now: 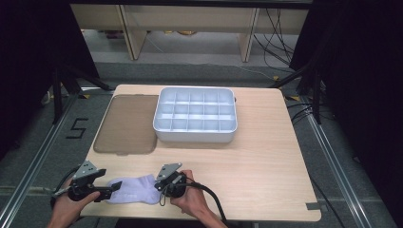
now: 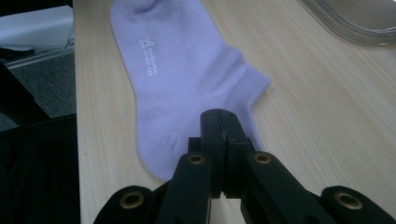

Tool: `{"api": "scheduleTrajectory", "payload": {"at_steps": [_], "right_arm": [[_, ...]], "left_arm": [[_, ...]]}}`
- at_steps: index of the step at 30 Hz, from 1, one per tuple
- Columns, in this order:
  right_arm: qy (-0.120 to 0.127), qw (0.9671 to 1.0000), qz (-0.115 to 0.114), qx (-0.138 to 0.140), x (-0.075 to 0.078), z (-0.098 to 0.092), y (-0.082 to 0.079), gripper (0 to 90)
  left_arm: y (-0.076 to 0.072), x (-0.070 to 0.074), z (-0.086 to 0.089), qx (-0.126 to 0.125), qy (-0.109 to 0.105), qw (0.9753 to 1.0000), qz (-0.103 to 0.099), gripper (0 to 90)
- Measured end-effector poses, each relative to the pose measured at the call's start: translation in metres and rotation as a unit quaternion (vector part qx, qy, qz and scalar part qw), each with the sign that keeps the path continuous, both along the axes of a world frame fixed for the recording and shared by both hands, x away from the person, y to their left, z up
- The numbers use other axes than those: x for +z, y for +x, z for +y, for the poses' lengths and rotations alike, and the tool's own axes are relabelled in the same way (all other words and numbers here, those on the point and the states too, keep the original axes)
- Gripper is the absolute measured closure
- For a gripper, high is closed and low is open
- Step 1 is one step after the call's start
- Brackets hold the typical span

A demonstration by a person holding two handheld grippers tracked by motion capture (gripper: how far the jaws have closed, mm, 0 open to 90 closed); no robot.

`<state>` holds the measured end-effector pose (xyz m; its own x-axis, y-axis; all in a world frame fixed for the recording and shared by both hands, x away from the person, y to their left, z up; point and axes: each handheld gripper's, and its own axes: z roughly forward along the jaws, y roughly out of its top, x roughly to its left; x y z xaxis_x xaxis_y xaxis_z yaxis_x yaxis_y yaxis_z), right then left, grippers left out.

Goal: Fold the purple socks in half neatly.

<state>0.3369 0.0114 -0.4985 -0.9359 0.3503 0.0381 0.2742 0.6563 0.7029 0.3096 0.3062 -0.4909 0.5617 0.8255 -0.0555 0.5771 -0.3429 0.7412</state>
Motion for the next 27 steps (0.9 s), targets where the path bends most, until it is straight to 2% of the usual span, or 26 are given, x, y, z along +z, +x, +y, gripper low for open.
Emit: {"api": "scheduleTrajectory", "payload": {"at_steps": [4,6,7,10,15,16,19,22,23,25,27], "right_arm": [[-0.013,0.9999,0.002,0.009,-0.007,0.011,0.002,90.0],[-0.027,0.9996,0.003,0.010,-0.010,0.013,0.003,90.0],[-0.024,0.9996,0.003,0.011,-0.011,0.013,0.003,90.0],[-0.030,0.9995,0.002,0.011,-0.010,0.010,0.004,90.0],[-0.031,0.9995,0.006,0.004,-0.010,-0.007,0.006,90.0],[-0.034,0.9993,0.009,-0.010,-0.009,-0.017,0.005,90.0],[-0.036,0.9993,0.006,-0.012,-0.009,-0.026,0.005,90.0],[-0.040,0.9988,0.014,-0.025,-0.007,-0.038,0.004,90.0],[-0.041,0.9989,0.007,-0.021,-0.007,-0.042,0.006,90.0],[-0.044,0.9984,0.012,-0.033,-0.006,-0.050,0.005,90.0],[-0.049,0.9979,0.014,-0.041,-0.005,-0.059,0.005,90.0]], "left_arm": [[-0.001,0.000,0.000,-0.002,0.000,1.0000,-0.001,17.8],[-0.001,0.000,0.000,-0.002,-0.003,1.0000,-0.003,17.8],[-0.001,0.001,0.001,-0.002,0.001,1.0000,0.002,17.8],[-0.001,0.001,0.001,-0.002,-0.002,1.0000,-0.002,17.8],[-0.001,0.001,0.001,-0.001,-0.003,1.0000,0.000,17.8],[-0.001,0.001,0.001,-0.001,-0.006,1.0000,-0.001,17.8],[-0.002,0.001,0.000,-0.004,-0.003,1.0000,-0.001,17.7],[-0.002,0.001,-0.001,-0.006,-0.005,1.0000,-0.002,17.6],[-0.002,0.001,-0.001,-0.006,-0.005,1.0000,-0.003,17.6],[-0.002,-0.001,-0.001,-0.004,-0.010,0.9999,-0.009,17.5],[-0.001,0.000,-0.001,-0.003,-0.013,0.9999,-0.005,17.2]]}}
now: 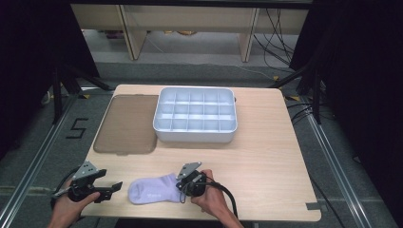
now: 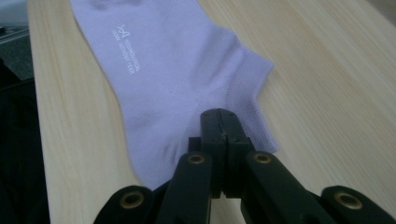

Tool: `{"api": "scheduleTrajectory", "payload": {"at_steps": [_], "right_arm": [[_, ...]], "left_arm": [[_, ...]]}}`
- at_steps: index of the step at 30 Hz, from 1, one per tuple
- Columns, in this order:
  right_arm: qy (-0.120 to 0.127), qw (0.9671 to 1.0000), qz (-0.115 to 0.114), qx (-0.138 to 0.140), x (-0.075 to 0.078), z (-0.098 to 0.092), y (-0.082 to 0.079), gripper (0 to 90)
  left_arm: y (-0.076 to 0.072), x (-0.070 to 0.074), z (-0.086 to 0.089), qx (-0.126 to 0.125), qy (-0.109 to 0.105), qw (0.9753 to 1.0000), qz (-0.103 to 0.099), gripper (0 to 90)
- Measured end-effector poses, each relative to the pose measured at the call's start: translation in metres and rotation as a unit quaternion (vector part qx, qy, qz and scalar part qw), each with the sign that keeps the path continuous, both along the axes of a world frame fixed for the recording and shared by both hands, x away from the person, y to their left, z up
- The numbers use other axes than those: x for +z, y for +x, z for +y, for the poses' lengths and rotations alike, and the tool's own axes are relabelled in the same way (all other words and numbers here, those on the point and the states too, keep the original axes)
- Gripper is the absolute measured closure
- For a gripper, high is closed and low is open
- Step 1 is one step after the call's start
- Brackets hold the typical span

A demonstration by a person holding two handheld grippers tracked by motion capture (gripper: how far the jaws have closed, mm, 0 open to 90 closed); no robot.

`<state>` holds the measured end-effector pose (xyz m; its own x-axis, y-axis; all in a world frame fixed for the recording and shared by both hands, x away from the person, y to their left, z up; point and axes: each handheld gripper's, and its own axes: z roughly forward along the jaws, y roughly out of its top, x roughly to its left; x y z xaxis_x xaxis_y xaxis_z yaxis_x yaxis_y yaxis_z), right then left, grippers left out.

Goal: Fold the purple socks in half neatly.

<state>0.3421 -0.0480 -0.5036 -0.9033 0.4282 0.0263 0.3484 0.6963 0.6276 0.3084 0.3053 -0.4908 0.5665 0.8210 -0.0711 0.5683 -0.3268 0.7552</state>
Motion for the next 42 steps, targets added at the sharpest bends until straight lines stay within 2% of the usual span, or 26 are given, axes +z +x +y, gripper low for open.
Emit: {"api": "scheduleTrajectory", "payload": {"at_steps": [1,5,6,8,9,11,13,16,17,18,19,20,21,22,23,24,25,26,27,30,32,33,36,39,41,42], "right_arm": [[0.003,1.0000,0.002,-0.008,0.000,-0.005,-0.001,90.0],[0.004,0.9997,0.004,-0.024,0.000,-0.026,-0.001,90.0],[0.004,0.9996,0.004,-0.028,0.000,-0.031,-0.001,90.0],[0.004,0.9993,0.005,-0.036,0.001,-0.042,-0.001,90.0],[0.002,0.9984,0.008,-0.057,0.002,-0.048,-0.003,90.0],[0.007,0.9985,0.005,-0.055,0.000,-0.058,-0.001,90.0],[-0.001,0.9975,0.011,-0.070,0.003,-0.066,-0.003,90.0],[0.001,0.9977,0.008,-0.068,0.002,-0.075,-0.003,90.0],[0.009,0.9975,0.001,-0.070,0.000,-0.077,-0.003,90.0],[0.004,0.9974,0.011,-0.072,0.002,-0.080,-0.004,90.0],[0.000,0.9965,0.009,-0.083,0.003,-0.082,-0.005,90.0],[0.007,0.9962,0.010,-0.086,0.002,-0.083,-0.006,90.0],[0.002,0.9965,0.012,-0.082,0.003,-0.086,-0.005,90.0],[0.008,0.9962,0.006,-0.086,0.001,-0.088,-0.005,90.0],[0.007,0.9962,0.012,-0.086,0.002,-0.090,-0.006,90.0],[0.012,0.9959,0.008,-0.089,0.001,-0.091,-0.006,90.0],[0.007,0.9958,0.013,-0.091,0.002,-0.092,-0.007,90.0],[0.007,0.9951,0.020,-0.097,0.003,-0.093,-0.008,90.0],[0.007,0.9953,0.013,-0.096,0.002,-0.093,-0.008,90.0],[0.005,0.9955,0.012,-0.093,0.002,-0.092,-0.008,90.0],[0.008,0.9947,0.010,-0.102,0.002,-0.091,-0.009,90.0],[0.005,0.9958,0.013,-0.091,0.002,-0.093,-0.007,90.0],[0.004,0.9959,0.012,-0.090,0.002,-0.092,-0.007,90.0],[0.005,0.9954,0.005,-0.095,0.001,-0.090,-0.007,90.0],[0.005,0.9957,0.003,-0.092,0.002,-0.091,-0.008,90.0],[-0.001,0.9960,0.008,-0.089,0.003,-0.091,-0.008,90.0]], "left_arm": [[0.000,0.001,0.001,-0.002,0.006,1.0000,0.005,17.1],[-0.001,0.001,-0.002,0.000,-0.012,0.9999,0.006,17.0],[-0.001,0.001,-0.001,-0.006,-0.006,0.9999,0.009,16.9],[-0.001,0.000,-0.004,-0.010,-0.018,0.9997,0.012,18.0],[-0.002,-0.001,-0.006,-0.012,-0.029,0.9995,0.007,20.5],[-0.002,-0.002,-0.010,-0.018,-0.034,0.9992,0.014,22.5],[-0.003,-0.002,-0.013,-0.026,-0.035,0.9989,0.015,24.1],[-0.004,-0.001,-0.017,-0.037,-0.042,0.9982,0.022,25.1],[-0.004,-0.002,-0.020,-0.038,-0.046,0.9981,0.015,25.3],[-0.004,-0.001,-0.020,-0.045,-0.035,0.9982,0.018,25.1],[-0.004,-0.003,-0.023,-0.040,-0.047,0.9980,0.009,24.3],[-0.004,0.000,-0.020,-0.054,-0.024,0.9981,0.016,23.2],[-0.005,-0.002,-0.025,-0.040,-0.047,0.9981,0.007,22.6],[-0.004,0.000,-0.022,-0.057,-0.025,0.9980,0.012,22.6],[-0.005,-0.001,-0.026,-0.048,-0.047,0.9977,0.012,22.6],[-0.006,-0.002,-0.029,-0.047,-0.056,0.9973,0.006,23.0],[-0.004,0.000,-0.029,-0.065,-0.047,0.9967,0.013,23.5],[-0.004,0.000,-0.034,-0.063,-0.060,0.9961,0.016,23.8],[-0.003,-0.001,-0.038,-0.066,-0.068,0.9954,0.015,24.6],[0.001,0.001,-0.053,-0.089,-0.089,0.9916,0.030,29.8],[0.004,0.005,-0.065,-0.105,-0.079,0.9910,0.028,35.9],[0.004,0.004,-0.069,-0.105,-0.075,0.9913,0.028,38.4],[0.010,-0.001,-0.085,-0.120,-0.074,0.9886,0.053,42.0],[0.018,-0.005,-0.098,-0.129,-0.058,0.9880,0.062,45.4],[0.021,-0.007,-0.107,-0.122,-0.076,0.9873,0.068,45.6],[0.023,-0.006,-0.109,-0.131,-0.064,0.9867,0.071,45.0]]}}
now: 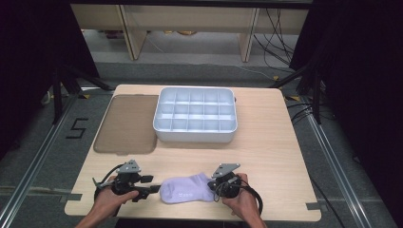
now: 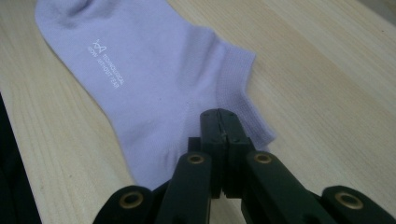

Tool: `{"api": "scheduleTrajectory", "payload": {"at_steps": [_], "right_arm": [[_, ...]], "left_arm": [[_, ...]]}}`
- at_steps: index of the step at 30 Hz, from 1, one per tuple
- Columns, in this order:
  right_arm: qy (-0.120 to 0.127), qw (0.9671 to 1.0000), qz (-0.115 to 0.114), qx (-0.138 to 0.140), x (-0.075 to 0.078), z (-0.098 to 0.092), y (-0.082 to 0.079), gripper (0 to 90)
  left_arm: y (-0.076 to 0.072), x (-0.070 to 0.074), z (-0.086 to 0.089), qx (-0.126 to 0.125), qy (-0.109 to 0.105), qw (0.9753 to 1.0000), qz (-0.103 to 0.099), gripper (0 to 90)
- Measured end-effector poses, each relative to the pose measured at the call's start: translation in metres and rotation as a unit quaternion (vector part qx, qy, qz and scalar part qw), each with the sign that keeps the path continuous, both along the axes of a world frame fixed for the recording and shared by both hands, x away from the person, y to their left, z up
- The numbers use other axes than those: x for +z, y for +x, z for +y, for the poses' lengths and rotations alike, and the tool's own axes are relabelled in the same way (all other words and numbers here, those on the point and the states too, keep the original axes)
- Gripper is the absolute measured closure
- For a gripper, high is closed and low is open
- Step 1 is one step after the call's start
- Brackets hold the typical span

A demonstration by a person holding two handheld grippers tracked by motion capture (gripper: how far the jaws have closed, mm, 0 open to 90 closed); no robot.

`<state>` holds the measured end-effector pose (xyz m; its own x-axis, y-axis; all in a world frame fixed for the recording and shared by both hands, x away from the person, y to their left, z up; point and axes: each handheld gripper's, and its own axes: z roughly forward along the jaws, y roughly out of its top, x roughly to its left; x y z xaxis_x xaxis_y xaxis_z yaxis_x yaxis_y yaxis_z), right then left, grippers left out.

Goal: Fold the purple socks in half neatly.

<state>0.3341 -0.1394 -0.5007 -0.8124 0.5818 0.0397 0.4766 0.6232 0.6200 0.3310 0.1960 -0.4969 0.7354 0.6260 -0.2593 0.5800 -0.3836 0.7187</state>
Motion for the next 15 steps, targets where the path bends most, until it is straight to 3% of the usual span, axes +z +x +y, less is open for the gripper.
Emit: {"api": "scheduleTrajectory", "payload": {"at_steps": [2,5,7,11,14,15], "right_arm": [[0.006,1.0000,0.000,-0.006,-0.001,0.001,0.000,90.0],[0.007,1.0000,-0.001,-0.004,-0.002,0.001,0.000,90.0],[0.001,1.0000,0.001,0.004,0.000,0.000,0.000,89.9],[0.001,1.0000,-0.006,0.007,-0.001,0.001,0.001,89.5],[-0.001,0.9999,-0.005,0.009,-0.001,0.001,0.002,89.3],[-0.001,0.9999,-0.005,0.009,-0.001,0.001,0.002,89.3]], "left_arm": [[0.000,0.001,-0.009,0.005,-0.002,1.0000,0.000,45.5],[0.002,-0.001,-0.019,-0.003,0.012,0.9999,-0.006,50.2],[0.003,-0.006,-0.025,-0.005,0.014,0.9999,0.005,50.6],[0.002,-0.013,-0.031,-0.018,0.050,0.9986,0.003,51.9],[0.002,-0.013,-0.032,-0.028,0.051,0.9983,-0.005,60.0],[0.000,-0.015,-0.034,-0.022,0.038,0.9990,-0.002,60.0]]}}
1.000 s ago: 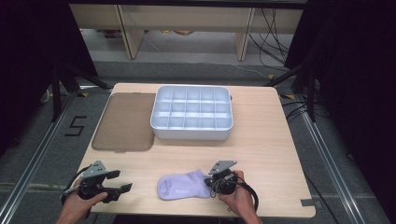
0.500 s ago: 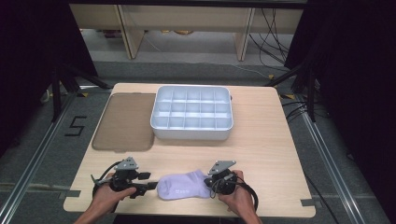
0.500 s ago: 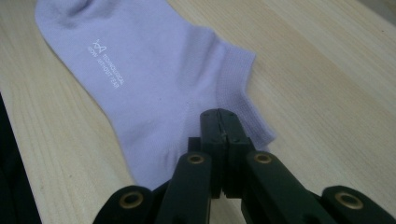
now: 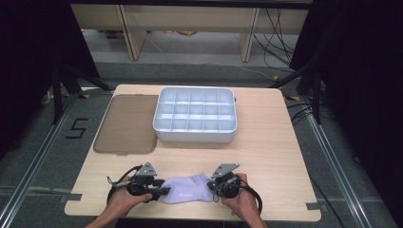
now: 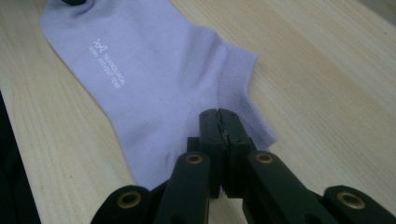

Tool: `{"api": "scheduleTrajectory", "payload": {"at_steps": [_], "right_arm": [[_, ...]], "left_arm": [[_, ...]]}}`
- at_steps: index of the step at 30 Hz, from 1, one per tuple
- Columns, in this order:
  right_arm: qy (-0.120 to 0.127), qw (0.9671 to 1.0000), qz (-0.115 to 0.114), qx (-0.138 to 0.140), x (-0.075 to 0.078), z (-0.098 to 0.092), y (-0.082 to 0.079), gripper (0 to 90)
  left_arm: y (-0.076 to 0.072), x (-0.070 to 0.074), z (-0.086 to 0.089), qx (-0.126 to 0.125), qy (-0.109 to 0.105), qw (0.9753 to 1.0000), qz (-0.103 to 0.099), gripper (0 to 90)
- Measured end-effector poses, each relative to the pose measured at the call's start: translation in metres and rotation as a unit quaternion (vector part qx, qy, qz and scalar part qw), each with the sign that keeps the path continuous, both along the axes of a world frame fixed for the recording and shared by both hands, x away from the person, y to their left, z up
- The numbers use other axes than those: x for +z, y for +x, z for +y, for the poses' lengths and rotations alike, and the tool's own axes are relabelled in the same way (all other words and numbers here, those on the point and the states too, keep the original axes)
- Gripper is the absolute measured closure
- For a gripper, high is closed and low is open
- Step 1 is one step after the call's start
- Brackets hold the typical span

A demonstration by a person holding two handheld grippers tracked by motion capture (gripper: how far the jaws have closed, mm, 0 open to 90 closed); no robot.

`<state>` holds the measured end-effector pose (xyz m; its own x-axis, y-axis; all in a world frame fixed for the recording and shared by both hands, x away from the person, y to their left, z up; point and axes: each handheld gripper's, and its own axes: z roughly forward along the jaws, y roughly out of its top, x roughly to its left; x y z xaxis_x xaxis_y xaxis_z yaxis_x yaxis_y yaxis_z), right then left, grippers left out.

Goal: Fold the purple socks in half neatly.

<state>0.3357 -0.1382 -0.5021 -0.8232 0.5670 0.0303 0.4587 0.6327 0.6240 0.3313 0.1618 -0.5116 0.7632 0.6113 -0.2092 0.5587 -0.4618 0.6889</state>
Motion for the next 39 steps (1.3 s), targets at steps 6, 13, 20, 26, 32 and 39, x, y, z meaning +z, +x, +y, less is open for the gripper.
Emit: {"api": "scheduleTrajectory", "payload": {"at_steps": [6,13,20,26,32,39], "right_arm": [[0.000,1.0000,0.006,-0.003,0.002,0.001,-0.001,87.3],[0.043,0.9984,-0.027,0.027,0.016,0.023,-0.015,90.0],[-0.001,0.9962,-0.001,0.087,-0.002,0.064,-0.020,90.0],[0.007,0.9957,0.003,0.092,-0.002,0.074,-0.019,90.0],[0.012,0.9964,-0.023,0.081,0.007,0.081,-0.005,90.0],[-0.008,0.9970,-0.021,0.074,-0.002,0.089,0.014,90.0]], "left_arm": [[-0.002,0.001,0.002,-0.012,-0.018,0.9998,-0.004,78.5],[-0.002,0.009,0.007,-0.014,-0.043,0.9990,-0.001,81.4],[-0.002,0.014,0.010,-0.017,-0.061,0.9980,0.002,81.7],[-0.001,0.019,0.016,-0.011,-0.076,0.9971,0.006,81.8],[0.002,0.020,0.020,-0.016,-0.068,0.9975,0.012,81.7],[0.005,0.021,0.017,-0.019,-0.060,0.9980,0.009,81.4]]}}
